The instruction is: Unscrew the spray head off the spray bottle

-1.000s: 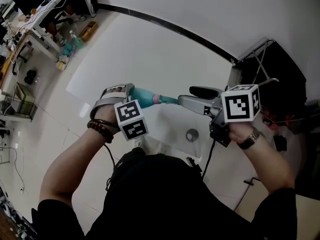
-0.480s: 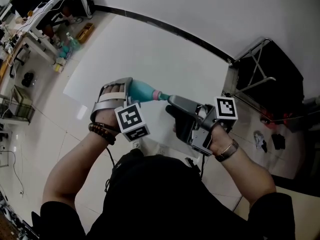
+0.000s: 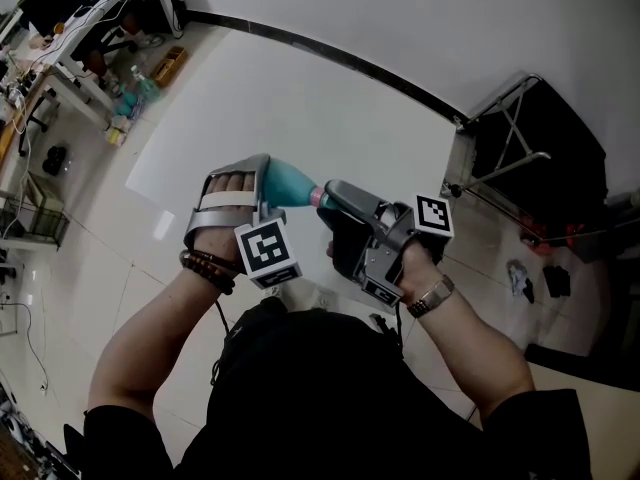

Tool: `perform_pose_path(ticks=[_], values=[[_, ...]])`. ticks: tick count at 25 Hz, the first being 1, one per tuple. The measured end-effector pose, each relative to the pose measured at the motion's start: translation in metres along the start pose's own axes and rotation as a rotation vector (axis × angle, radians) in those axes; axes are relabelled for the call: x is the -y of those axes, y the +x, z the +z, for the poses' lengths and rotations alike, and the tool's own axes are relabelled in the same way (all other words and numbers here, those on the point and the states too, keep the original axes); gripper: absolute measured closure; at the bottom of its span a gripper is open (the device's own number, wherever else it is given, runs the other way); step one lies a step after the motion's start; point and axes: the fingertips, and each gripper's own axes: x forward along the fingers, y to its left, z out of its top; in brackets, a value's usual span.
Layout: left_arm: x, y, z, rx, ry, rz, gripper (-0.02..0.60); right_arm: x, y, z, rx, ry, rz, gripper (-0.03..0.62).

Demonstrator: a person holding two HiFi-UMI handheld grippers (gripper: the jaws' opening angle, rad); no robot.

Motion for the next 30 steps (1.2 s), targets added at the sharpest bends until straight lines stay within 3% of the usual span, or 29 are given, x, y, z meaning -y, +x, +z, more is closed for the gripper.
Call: perform_pose_path(ticks=[6,13,24,30], values=[[0.004,0.0,-0.001,-0.012,0.022,-0.002,0.167,0.004,0.003,-0.005,-0.047,-0.036,-0.044,0.37],[0.002,0.0,-0.001,-0.009,0.063,0.027,0.167,0.01,0.002,-0.006,-0.088,-0.059,-0.071,0.375],[-0.004,-0.007,0.004,0.036,0.074,0.076,0.167,0.0,-0.005,-0.014,-0.142,-0.008,0.059,0.389],[-0.006,-0.004,-0.001,0.026,0.101,0.098,0.167,0.006,-0.004,-0.012,-0.168,-0.048,0.043,0.411]])
